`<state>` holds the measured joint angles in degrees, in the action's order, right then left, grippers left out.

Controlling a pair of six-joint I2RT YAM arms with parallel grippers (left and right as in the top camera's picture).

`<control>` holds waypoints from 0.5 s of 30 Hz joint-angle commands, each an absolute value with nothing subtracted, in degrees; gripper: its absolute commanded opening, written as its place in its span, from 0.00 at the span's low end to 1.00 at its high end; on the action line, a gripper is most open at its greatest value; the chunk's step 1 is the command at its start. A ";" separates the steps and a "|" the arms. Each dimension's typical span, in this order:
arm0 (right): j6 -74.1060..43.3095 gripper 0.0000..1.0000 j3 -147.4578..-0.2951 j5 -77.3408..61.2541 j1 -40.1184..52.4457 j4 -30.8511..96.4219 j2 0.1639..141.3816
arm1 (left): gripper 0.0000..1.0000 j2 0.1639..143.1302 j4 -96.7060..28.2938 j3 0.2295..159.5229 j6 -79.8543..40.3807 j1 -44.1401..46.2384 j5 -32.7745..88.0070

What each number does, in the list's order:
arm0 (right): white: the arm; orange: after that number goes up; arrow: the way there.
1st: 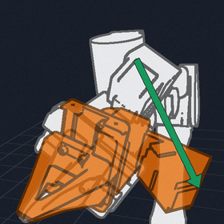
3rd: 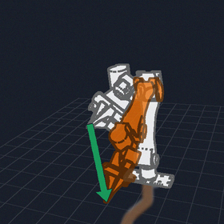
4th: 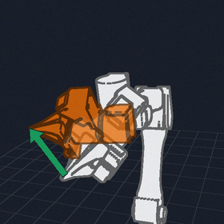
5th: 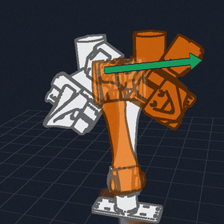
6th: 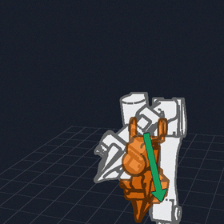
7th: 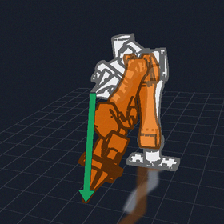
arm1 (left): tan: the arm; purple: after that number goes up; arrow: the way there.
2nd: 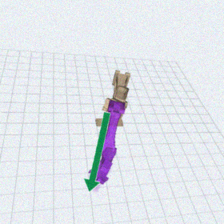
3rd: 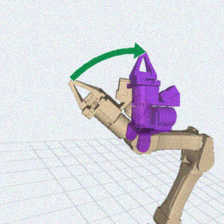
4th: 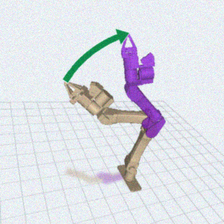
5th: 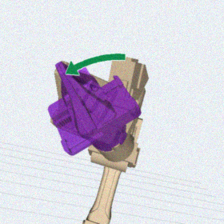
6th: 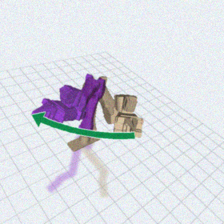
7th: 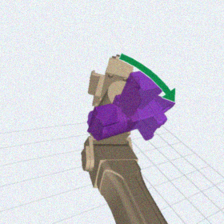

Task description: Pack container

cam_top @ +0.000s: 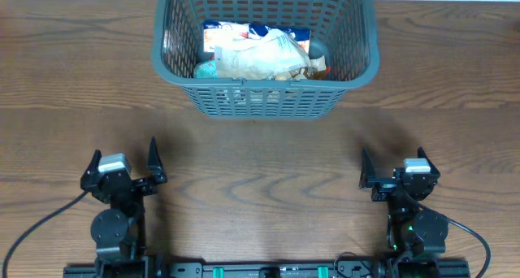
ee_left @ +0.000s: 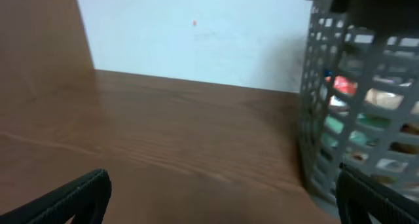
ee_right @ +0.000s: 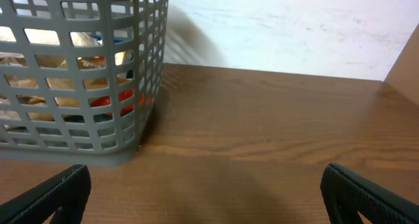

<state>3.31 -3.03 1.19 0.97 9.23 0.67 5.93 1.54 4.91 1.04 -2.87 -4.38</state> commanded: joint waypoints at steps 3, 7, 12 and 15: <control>3.90 0.99 -2.57 0.84 0.82 9.26 0.30 | 0.99 1.58 2.07 1.91 0.10 -2.74 -6.72; 3.90 0.99 -2.57 0.84 0.82 9.26 0.27 | 0.99 0.12 2.02 0.23 0.03 -1.87 -6.72; 3.90 0.99 -2.57 0.84 0.82 9.26 0.27 | 0.99 0.12 -1.08 0.23 0.10 0.95 -7.05; 3.90 0.99 -2.57 0.84 0.82 9.26 0.27 | 0.99 0.12 -3.03 0.23 0.10 2.11 -6.94</control>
<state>3.38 -3.03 1.19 0.97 9.26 0.69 0.62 -0.03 0.75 1.02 1.17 -6.00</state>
